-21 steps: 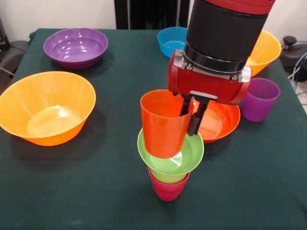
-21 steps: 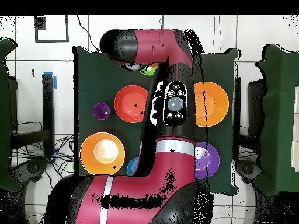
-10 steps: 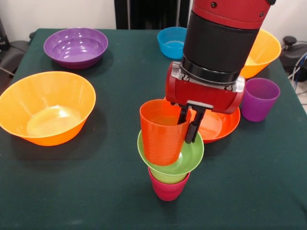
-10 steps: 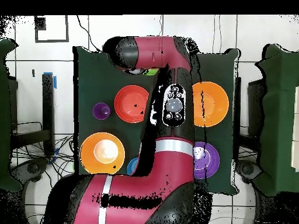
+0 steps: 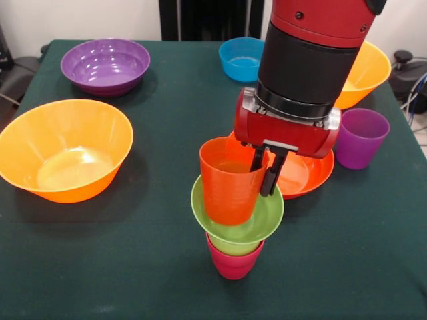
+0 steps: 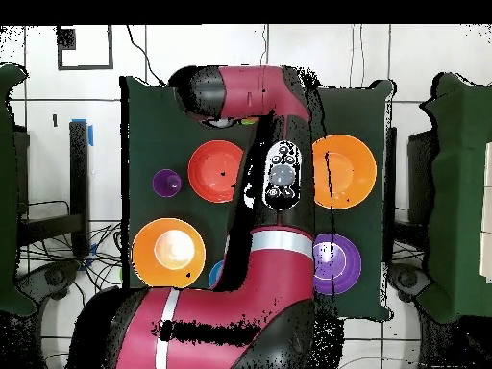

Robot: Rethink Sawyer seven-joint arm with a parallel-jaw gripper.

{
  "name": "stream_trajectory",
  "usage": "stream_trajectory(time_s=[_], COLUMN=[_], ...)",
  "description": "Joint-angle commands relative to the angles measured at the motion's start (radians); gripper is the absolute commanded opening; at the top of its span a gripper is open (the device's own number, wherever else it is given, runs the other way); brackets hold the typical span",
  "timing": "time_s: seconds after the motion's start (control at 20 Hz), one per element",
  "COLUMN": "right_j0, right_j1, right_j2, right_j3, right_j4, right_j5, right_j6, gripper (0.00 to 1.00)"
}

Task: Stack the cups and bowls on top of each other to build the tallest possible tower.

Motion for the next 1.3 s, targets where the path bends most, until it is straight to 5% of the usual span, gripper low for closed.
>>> stream_trajectory(time_s=[0.05,1.3], right_j0=[0.03,0.045], right_j1=[0.014,0.037], right_j2=[0.037,0.007], right_j3=[0.105,0.089], right_j4=[0.018,0.051], right_j5=[-0.034,-0.05], right_j6=[0.158,0.151], gripper=[0.0,0.0])
